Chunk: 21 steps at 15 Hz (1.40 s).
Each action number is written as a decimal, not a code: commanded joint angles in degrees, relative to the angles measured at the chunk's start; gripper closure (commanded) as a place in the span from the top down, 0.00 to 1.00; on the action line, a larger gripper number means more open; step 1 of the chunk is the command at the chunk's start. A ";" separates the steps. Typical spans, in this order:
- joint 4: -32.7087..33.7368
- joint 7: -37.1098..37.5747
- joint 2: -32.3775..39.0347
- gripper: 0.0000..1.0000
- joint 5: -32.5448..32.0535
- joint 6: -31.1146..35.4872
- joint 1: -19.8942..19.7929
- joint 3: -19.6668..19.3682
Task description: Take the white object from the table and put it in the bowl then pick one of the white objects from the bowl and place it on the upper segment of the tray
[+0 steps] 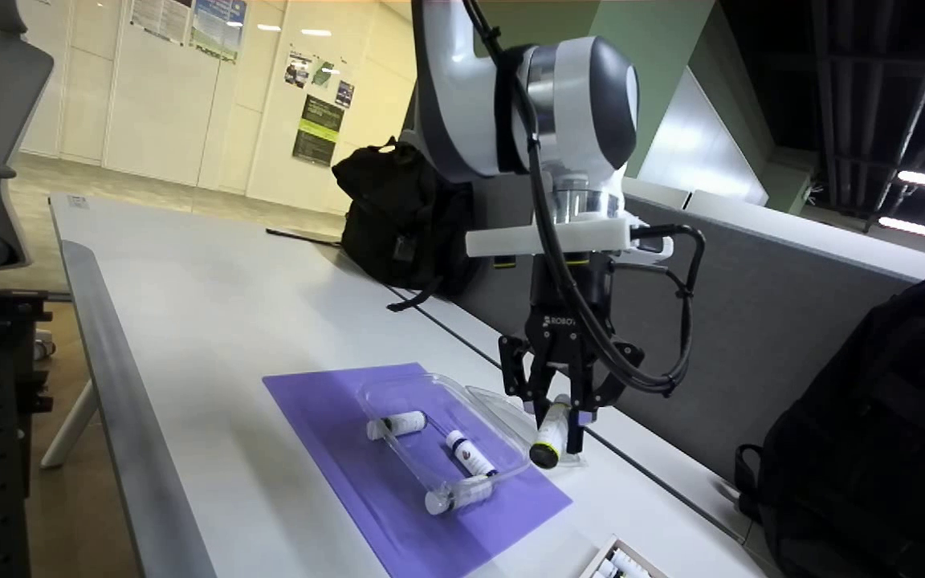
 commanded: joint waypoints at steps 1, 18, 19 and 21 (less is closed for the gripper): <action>-1.89 -0.85 -0.63 0.07 -12.34 2.21 -0.50 -1.20; -2.41 -7.19 2.26 0.07 -44.37 12.94 -8.61 -0.90; -2.43 -6.33 2.68 0.07 -49.26 14.65 -9.22 -0.87; -2.44 -4.62 3.96 0.07 -57.42 19.83 -9.07 -2.84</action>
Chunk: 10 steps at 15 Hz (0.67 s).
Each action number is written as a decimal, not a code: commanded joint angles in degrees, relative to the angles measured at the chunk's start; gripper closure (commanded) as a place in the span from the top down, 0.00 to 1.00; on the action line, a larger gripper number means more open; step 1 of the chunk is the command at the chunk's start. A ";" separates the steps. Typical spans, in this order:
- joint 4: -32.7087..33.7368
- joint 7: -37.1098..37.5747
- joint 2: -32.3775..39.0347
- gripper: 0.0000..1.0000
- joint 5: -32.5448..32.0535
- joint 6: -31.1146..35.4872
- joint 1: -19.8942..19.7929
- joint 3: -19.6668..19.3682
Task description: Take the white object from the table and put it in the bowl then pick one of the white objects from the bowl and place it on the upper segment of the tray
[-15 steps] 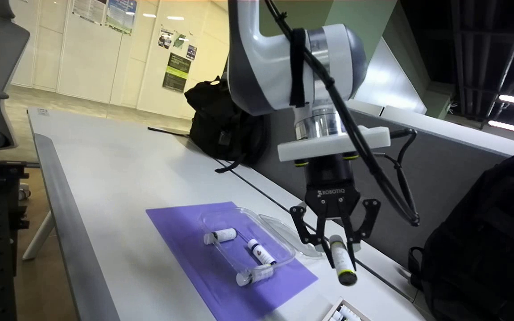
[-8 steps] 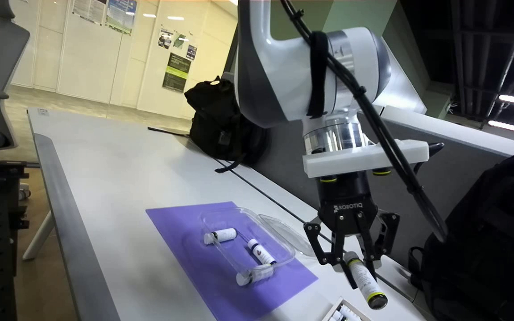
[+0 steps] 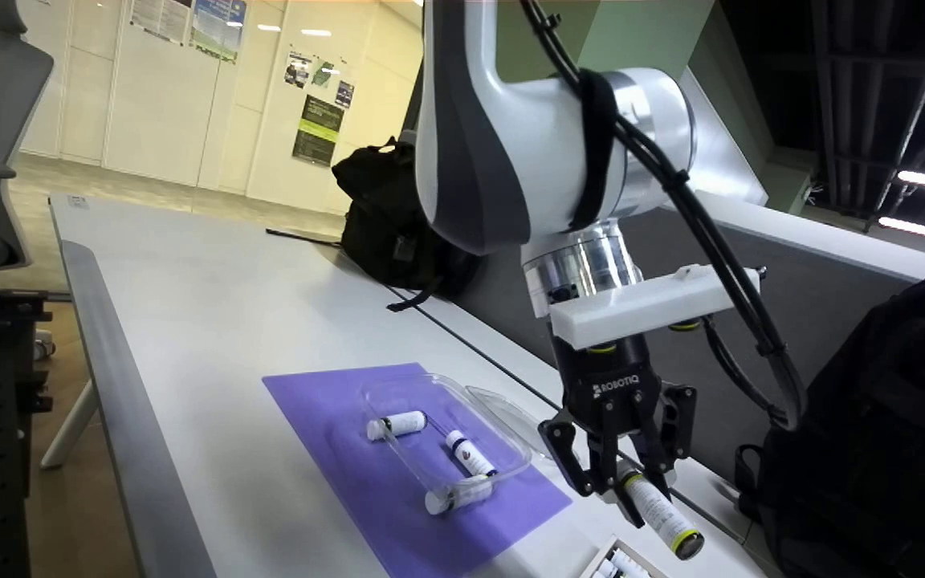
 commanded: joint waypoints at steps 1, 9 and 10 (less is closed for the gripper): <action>-0.66 3.74 1.52 0.07 -13.26 8.55 -1.45 -2.20; -2.80 6.51 3.51 0.07 -25.23 15.04 -5.78 -3.27; -2.73 6.90 3.69 0.07 -26.21 16.00 -6.51 -3.17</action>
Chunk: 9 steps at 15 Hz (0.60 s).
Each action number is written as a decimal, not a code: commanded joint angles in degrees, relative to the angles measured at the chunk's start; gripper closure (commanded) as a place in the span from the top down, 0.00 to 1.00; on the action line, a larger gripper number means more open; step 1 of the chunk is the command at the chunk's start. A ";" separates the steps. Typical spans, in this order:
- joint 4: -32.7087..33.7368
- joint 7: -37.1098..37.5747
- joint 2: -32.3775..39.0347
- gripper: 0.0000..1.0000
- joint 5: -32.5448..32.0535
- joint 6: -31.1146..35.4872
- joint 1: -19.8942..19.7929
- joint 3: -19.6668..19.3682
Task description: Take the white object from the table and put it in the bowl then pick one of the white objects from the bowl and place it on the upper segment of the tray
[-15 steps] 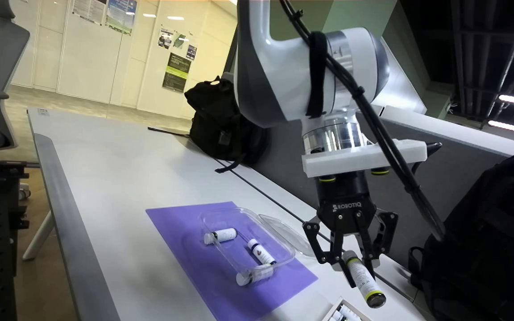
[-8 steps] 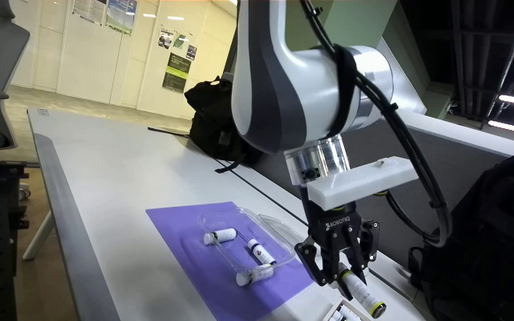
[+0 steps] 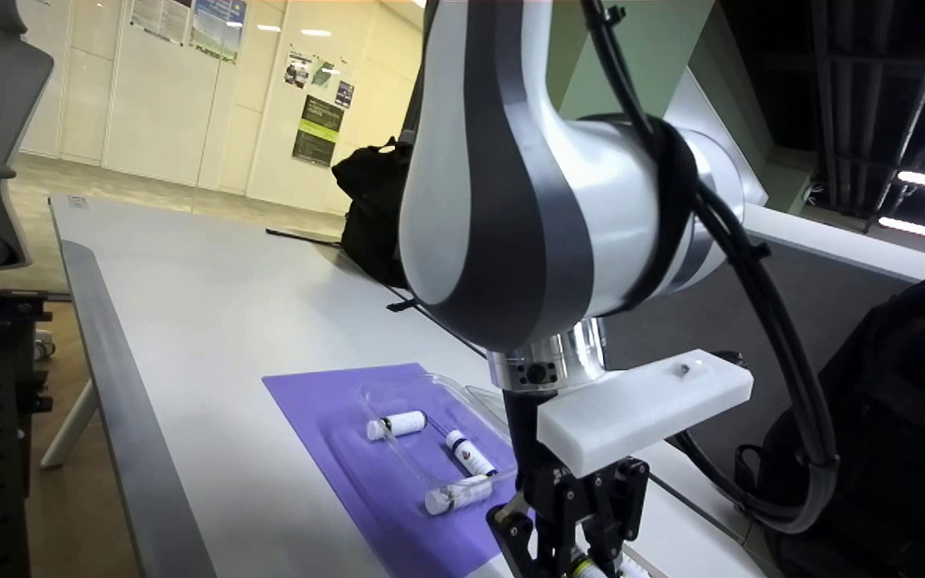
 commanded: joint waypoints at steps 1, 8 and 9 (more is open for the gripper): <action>-0.78 3.17 -0.56 0.07 -4.78 2.48 -1.96 -0.23; 2.65 4.84 2.51 0.07 -8.46 5.24 -5.69 1.42; 3.25 4.49 3.16 0.07 -8.09 5.16 -5.92 1.53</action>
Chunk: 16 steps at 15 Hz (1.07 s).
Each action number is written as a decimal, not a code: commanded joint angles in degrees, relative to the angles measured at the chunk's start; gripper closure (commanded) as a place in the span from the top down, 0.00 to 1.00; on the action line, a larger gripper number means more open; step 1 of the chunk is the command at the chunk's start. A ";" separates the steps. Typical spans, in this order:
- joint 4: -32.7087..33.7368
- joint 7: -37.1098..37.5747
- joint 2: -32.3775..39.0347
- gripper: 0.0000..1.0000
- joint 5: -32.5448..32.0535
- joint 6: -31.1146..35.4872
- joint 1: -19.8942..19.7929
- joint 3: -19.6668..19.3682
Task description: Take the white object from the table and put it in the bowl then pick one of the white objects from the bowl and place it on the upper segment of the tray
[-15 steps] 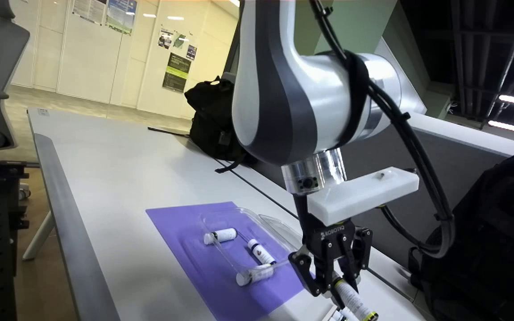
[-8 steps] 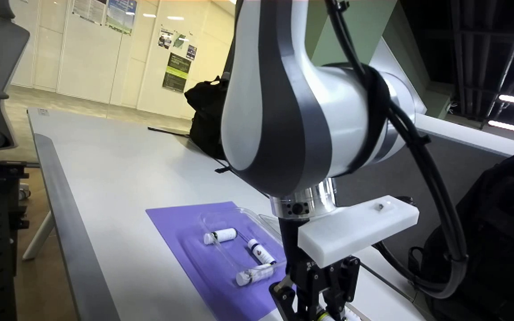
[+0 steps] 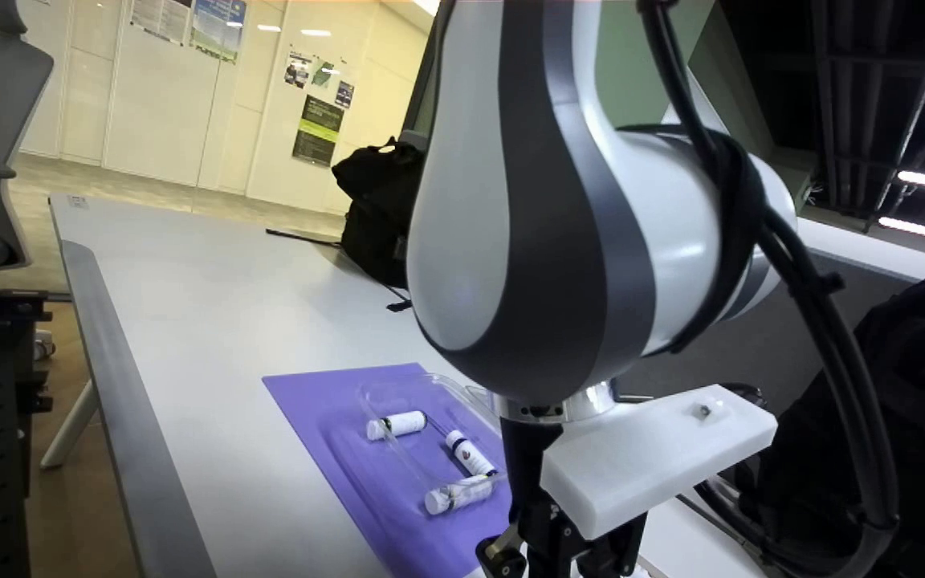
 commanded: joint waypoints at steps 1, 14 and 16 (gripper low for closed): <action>3.14 2.28 2.45 0.07 -1.54 0.16 -1.37 0.99; 7.17 1.05 6.99 0.07 -2.28 0.69 -2.79 1.66; 7.09 1.50 6.67 0.07 -2.95 0.59 -2.90 1.87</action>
